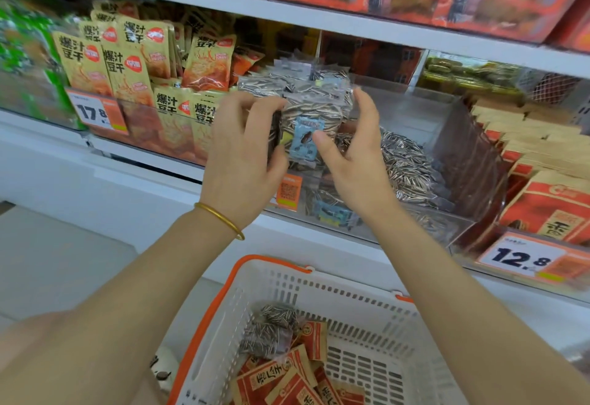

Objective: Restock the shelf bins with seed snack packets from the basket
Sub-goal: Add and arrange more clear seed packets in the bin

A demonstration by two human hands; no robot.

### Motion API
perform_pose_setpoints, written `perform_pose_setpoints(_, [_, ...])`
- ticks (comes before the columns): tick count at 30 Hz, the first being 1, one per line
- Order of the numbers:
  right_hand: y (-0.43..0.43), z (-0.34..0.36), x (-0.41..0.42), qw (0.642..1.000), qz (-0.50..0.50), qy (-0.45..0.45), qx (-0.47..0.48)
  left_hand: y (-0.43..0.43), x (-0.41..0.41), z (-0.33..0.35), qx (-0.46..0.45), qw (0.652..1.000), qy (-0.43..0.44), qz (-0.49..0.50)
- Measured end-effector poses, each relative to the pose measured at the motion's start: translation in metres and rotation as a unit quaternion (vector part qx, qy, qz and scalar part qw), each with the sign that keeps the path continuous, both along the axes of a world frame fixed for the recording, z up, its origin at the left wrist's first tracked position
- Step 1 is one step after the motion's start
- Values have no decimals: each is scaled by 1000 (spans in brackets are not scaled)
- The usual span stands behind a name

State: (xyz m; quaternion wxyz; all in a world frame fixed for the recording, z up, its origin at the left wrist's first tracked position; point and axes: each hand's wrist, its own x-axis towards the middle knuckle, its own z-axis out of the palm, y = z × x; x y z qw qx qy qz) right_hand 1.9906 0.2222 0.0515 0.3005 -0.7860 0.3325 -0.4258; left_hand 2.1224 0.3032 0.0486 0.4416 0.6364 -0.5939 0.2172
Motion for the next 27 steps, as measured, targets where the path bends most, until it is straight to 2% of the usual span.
perform_pose_setpoints(8, [5,3,2,994,-21,107,-25,-1,2,-2,20,999,-22,21])
perform_pose_setpoints(21, [3,-3,-9,999,-10,41,32,3,-3,-2,-8,1000,-15,-2])
perform_pose_setpoints(24, [10,-2,-16,999,-31,40,3,8,-8,0,-18,999,-34,-9])
perform_pose_setpoints(27, [32,-2,-38,997,-36,-9,-61,23,-22,-1,4,997,-45,-56])
